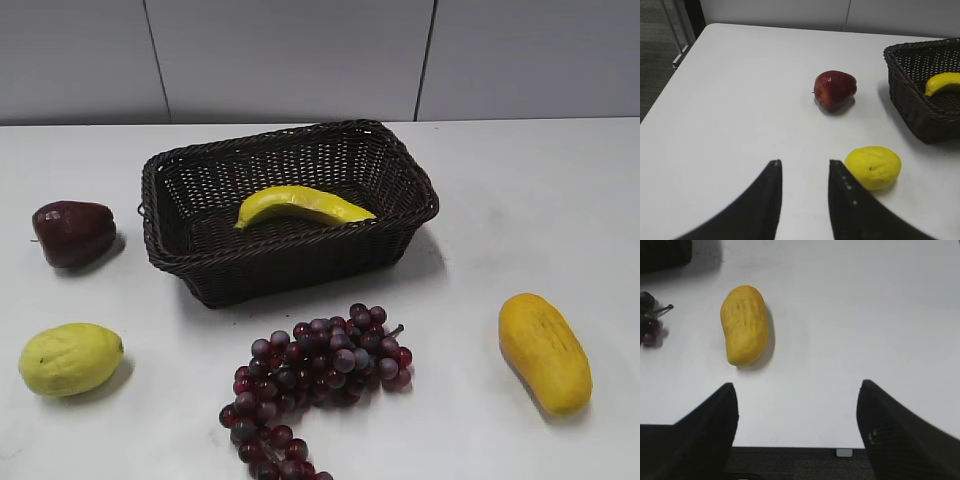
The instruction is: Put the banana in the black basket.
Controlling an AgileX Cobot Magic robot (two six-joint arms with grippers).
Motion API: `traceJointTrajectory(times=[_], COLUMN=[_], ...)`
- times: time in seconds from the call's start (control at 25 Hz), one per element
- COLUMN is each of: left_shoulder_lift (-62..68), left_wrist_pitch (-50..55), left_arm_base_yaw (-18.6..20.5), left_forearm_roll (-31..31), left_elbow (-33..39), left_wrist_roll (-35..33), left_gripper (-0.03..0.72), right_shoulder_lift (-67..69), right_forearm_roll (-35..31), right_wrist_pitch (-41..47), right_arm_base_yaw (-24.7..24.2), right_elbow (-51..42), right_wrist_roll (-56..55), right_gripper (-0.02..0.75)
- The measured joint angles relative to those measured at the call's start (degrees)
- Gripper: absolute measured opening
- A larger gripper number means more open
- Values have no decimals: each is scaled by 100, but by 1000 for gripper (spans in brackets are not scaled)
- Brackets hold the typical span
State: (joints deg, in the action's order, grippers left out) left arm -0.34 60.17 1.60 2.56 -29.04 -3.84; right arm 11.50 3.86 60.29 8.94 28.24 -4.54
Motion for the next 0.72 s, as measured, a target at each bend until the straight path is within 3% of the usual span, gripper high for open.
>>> traceJointTrajectory(times=[0.72], left_shoulder_lift=[0], left_wrist_pitch=[0], left_arm_base_yaw=[0], left_forearm_roll=[0], left_elbow=[0], left_wrist_roll=[-1], left_gripper=[235], right_shoulder_lift=[-500], right_forearm_roll=[6], right_wrist_pitch=[0], right_arm_base_yaw=[0], right_elbow=[0], right_wrist_roll=[0], right_gripper=[590])
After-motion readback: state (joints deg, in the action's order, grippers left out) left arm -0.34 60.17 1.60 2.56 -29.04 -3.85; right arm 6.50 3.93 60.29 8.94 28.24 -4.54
